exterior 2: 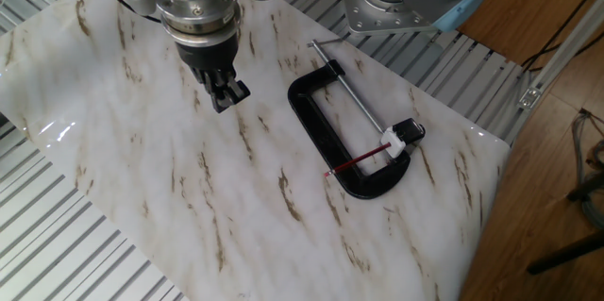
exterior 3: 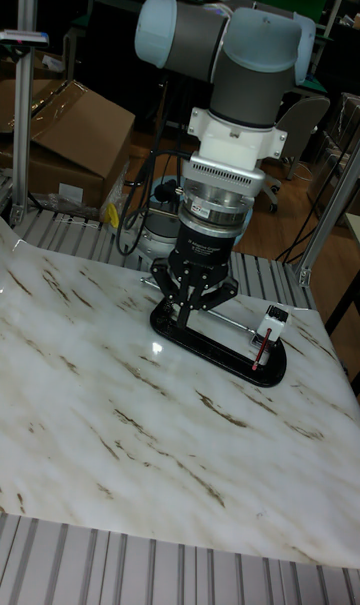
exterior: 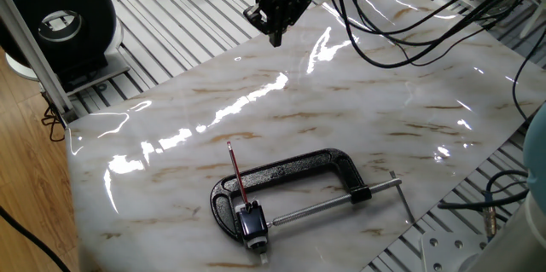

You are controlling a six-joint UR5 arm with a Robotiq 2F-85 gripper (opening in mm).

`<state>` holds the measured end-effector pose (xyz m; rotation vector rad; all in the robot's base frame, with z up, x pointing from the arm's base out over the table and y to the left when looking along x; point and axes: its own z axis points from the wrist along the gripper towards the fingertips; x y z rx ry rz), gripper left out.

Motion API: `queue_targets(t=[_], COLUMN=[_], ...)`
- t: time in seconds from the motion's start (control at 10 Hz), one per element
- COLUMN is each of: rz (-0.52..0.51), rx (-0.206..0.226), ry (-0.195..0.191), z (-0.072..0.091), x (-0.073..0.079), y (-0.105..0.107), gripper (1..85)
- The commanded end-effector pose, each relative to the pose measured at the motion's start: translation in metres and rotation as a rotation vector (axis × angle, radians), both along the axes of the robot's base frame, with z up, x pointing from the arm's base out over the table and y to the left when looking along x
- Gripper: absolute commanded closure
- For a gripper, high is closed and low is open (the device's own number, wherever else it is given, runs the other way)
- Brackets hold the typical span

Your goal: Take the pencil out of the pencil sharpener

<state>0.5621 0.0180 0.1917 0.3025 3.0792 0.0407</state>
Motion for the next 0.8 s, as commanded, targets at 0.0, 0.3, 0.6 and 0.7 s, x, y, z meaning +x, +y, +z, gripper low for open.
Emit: queue_targets(t=[0.0, 0.3, 0.6, 0.7], rz=[-0.028, -0.049, -0.039, -0.017], rx=[0.036, 0.057, 0.06, 0.042], ry=[-0.006, -0.005, -0.021, -0.016], z=[-0.0003, -0.0004, -0.0038, -0.0044], x=[0.0006, 0.0006, -0.0008, -0.0017], y=[0.0067, 0.0119, 0.0083, 0.0049], gripper=[84.7, 84.7, 84.7, 84.7])
